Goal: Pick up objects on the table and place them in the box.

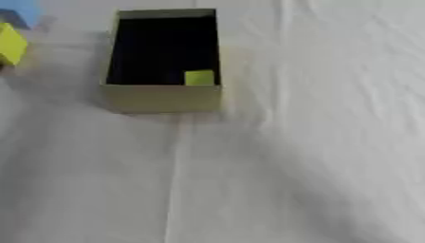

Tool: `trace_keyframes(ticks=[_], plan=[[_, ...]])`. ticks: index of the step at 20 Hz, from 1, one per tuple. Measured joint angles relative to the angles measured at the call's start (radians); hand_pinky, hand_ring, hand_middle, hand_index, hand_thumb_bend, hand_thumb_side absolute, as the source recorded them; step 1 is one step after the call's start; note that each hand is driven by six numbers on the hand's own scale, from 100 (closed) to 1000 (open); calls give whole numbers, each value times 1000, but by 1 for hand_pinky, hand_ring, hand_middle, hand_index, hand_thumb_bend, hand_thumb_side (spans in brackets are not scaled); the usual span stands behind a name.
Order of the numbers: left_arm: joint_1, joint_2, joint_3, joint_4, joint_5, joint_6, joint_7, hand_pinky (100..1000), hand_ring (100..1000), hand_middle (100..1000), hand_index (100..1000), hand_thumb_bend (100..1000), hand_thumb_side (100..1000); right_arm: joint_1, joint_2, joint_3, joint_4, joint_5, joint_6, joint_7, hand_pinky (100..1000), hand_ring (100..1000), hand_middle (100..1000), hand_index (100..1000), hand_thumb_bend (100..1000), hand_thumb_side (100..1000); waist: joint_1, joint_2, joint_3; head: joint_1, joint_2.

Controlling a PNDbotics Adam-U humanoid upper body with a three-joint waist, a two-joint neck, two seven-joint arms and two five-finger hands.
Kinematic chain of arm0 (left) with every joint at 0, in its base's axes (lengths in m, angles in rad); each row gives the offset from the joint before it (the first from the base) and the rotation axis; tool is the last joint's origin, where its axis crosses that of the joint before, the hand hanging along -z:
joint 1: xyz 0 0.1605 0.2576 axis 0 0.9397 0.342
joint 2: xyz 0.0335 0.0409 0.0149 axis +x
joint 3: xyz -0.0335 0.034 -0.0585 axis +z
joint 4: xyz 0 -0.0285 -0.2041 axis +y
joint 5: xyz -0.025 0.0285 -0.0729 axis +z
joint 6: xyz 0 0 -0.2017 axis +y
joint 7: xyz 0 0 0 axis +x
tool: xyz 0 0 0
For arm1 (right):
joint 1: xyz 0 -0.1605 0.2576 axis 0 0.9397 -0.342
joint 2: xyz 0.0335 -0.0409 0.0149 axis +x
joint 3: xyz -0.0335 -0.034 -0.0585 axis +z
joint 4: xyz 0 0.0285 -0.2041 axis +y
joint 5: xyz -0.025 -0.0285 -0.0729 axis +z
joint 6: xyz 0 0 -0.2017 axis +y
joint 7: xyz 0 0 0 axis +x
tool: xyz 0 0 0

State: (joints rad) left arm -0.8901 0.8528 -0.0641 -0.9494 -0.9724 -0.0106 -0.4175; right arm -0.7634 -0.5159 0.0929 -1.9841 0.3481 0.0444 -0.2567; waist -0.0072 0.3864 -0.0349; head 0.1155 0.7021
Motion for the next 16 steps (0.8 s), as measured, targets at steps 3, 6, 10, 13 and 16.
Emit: trace_keyframes(ticks=[3,6,10,13,16], plan=[[-1,0,0,0,13,2,-1,328,510,476,621,366,100,6,0,0,0,0,1,1,814,760,486,876,100,906,0,-2,7,-2,1],[-2,0,0,-1,17,7,-7,336,515,480,625,378,100,8,0,0,0,0,1,1,814,760,487,876,100,904,-1,-11,10,-4,4],[-2,1,0,-2,23,5,-33,362,529,496,642,392,100,13,0,0,0,0,1,1,814,760,489,876,100,899,0,-20,11,-8,14],[-2,1,0,-7,29,0,-59,352,524,490,635,384,100,17,0,0,0,1,2,2,815,761,491,876,100,897,0,-29,15,-13,20],[-2,3,0,-15,31,1,-75,351,523,490,635,383,100,23,0,0,0,1,1,2,815,761,491,876,100,897,3,-36,18,-18,28]])
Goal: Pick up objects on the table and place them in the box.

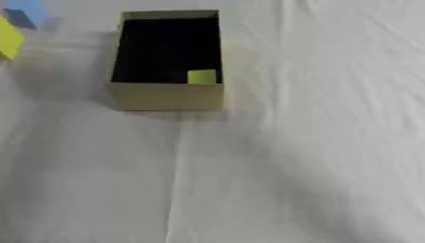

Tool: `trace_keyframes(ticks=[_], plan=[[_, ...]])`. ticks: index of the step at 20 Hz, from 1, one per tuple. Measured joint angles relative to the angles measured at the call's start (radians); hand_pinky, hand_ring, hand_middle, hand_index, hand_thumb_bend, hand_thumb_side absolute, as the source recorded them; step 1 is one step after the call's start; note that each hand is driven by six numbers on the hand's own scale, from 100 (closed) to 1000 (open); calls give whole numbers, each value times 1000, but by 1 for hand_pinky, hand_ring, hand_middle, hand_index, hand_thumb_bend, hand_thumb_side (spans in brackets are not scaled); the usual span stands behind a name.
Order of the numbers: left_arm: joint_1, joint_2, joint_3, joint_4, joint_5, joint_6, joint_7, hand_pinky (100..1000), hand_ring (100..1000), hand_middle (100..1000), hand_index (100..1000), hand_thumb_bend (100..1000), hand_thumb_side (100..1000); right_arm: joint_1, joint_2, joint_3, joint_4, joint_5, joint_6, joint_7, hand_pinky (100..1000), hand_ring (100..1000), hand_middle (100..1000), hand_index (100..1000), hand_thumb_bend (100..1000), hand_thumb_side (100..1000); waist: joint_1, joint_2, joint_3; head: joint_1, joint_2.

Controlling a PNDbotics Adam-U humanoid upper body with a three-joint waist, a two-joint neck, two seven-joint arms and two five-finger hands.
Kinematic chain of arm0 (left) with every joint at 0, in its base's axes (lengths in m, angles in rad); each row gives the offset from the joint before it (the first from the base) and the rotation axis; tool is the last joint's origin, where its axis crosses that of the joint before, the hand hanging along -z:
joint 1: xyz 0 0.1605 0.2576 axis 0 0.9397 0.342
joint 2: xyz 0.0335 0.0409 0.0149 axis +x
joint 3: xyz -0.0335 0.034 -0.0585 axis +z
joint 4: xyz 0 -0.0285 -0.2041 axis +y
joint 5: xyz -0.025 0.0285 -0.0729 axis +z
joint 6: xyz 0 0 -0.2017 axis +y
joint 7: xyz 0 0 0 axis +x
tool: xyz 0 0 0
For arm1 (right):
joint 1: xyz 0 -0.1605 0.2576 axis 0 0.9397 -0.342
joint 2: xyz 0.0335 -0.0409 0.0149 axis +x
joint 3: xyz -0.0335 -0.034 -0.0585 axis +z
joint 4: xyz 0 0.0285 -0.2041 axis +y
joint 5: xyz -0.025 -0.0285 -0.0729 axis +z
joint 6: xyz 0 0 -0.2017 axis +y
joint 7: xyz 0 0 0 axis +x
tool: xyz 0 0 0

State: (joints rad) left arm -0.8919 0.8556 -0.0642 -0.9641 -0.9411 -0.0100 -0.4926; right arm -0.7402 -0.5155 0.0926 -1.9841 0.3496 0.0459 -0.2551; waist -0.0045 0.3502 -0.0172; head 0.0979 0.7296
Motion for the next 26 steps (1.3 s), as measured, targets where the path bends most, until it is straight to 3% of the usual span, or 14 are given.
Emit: trace_keyframes(ticks=[8,10,13,17,20,26], plan=[[6,18,-26,-79,28,6,-38,341,521,483,630,386,100,11,7,0,0,3,-2,1,815,762,498,875,100,888,9,-36,11,-25,26],[9,18,-41,-110,39,10,-48,330,515,482,633,330,100,12,10,0,0,4,-3,2,816,763,501,875,100,882,9,-39,10,-29,27],[9,18,-80,-170,72,14,-55,330,516,485,639,323,100,16,16,0,0,6,-6,5,816,764,504,875,100,879,11,-52,7,-40,34],[9,17,-135,-266,121,44,-64,333,517,489,645,317,100,19,23,0,0,11,-9,8,816,764,506,875,100,876,20,-62,3,-60,35],[-2,13,-170,-338,153,71,-79,316,503,486,650,258,100,19,29,0,0,13,-12,11,815,765,507,875,100,876,24,-73,-2,-69,35],[-64,-70,-235,-458,211,139,-139,293,485,479,649,165,100,20,40,6,0,13,-19,19,815,764,508,875,100,877,37,-86,-16,-65,35]])
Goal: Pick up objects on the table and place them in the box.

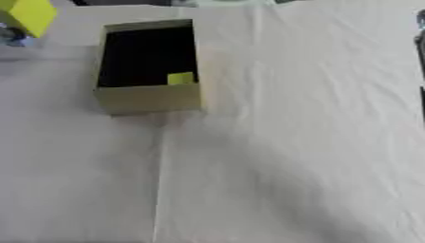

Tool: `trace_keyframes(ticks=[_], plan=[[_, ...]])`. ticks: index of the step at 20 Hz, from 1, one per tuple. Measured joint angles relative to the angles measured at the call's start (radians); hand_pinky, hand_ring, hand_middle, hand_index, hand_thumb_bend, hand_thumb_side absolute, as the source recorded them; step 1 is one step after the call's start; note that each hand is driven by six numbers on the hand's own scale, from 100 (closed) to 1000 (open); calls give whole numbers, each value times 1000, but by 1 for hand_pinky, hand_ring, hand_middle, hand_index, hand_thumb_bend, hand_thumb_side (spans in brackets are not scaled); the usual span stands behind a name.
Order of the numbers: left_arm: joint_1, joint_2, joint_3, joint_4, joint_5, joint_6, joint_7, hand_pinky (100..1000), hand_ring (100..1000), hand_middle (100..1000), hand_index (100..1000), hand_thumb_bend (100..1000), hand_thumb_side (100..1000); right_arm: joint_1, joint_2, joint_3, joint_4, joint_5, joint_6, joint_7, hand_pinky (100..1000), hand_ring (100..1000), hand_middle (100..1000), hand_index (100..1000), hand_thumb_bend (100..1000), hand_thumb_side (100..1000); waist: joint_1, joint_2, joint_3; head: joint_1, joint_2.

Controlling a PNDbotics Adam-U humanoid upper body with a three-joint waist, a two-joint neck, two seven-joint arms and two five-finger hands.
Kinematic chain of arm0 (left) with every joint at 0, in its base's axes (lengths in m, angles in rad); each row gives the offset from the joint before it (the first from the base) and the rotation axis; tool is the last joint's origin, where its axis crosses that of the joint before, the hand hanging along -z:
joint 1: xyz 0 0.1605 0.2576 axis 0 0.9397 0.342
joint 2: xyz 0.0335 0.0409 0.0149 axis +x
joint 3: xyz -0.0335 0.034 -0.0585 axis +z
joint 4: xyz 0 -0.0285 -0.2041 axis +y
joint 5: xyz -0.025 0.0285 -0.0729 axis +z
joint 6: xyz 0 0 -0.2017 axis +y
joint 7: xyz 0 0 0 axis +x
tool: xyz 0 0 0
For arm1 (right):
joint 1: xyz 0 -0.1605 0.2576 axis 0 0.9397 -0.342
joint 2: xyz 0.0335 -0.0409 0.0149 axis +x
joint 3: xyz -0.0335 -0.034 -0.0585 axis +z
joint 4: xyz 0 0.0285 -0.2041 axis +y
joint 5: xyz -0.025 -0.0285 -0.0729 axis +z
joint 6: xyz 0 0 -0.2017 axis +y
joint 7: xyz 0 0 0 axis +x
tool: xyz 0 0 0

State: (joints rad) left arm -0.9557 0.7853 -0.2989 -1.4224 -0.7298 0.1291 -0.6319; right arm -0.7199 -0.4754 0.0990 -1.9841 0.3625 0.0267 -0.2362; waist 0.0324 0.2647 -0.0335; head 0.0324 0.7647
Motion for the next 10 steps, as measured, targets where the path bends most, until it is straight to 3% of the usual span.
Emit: trace_keyframes(ticks=[10], plan=[[-80,-177,-70,-33,11,50,-47,293,484,489,661,108,100,8,11,1,0,1,-3,3,814,764,508,875,100,879,16,-3,-10,1,0]])
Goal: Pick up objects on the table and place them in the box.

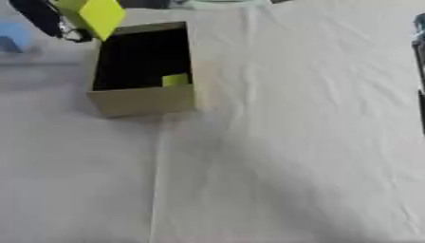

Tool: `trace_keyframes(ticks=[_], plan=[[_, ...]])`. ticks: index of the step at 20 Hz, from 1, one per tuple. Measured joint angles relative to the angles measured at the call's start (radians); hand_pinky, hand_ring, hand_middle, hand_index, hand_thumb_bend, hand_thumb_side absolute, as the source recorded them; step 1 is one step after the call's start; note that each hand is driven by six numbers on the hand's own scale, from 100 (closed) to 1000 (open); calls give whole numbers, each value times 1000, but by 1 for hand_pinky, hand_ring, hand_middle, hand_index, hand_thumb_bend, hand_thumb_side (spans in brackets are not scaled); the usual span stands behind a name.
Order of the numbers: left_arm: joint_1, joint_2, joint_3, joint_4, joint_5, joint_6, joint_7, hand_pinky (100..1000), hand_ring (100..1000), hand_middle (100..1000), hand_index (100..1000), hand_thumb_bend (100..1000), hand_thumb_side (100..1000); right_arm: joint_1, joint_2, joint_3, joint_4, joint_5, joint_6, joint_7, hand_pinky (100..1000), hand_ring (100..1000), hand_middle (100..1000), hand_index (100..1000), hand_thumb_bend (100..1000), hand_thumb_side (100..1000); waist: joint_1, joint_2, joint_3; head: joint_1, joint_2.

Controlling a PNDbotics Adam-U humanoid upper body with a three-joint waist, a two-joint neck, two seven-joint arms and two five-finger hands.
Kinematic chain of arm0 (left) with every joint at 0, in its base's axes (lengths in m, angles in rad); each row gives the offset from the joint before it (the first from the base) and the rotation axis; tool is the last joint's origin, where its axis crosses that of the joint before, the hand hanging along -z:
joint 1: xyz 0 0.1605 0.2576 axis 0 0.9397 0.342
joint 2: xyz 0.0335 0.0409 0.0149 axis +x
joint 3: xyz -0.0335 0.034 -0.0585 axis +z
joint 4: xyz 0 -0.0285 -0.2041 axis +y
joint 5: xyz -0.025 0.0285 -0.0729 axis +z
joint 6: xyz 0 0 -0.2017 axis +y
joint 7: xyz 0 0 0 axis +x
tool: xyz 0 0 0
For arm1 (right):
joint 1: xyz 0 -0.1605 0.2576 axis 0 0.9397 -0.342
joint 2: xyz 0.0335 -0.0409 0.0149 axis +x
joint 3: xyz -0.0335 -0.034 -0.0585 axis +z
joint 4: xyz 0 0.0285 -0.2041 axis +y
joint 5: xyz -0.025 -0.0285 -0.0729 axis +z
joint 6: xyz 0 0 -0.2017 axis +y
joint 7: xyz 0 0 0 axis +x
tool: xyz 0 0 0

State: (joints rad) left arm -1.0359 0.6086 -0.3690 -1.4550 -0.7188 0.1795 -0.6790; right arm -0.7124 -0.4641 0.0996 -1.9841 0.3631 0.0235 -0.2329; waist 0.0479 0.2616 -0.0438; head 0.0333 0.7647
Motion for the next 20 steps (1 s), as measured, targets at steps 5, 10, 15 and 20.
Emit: trace_keyframes(ticks=[5,10,15,20], plan=[[-22,-75,-21,15,-5,1,-1,296,480,498,668,107,100,0,5,4,0,1,0,0,814,764,509,875,100,880,3,0,-5,1,0],[-24,-117,-40,55,-44,-4,-4,314,491,507,666,176,100,-1,11,6,0,2,0,1,814,763,508,875,100,880,3,0,-10,2,0],[-24,-126,-40,117,-121,-7,12,321,496,504,658,231,100,-1,13,6,0,3,0,0,813,763,507,875,100,882,3,0,-11,0,0],[-24,-137,-31,163,-197,-17,33,345,513,520,672,269,100,-3,14,6,0,3,0,0,813,762,506,875,100,883,3,0,-11,-1,0]])
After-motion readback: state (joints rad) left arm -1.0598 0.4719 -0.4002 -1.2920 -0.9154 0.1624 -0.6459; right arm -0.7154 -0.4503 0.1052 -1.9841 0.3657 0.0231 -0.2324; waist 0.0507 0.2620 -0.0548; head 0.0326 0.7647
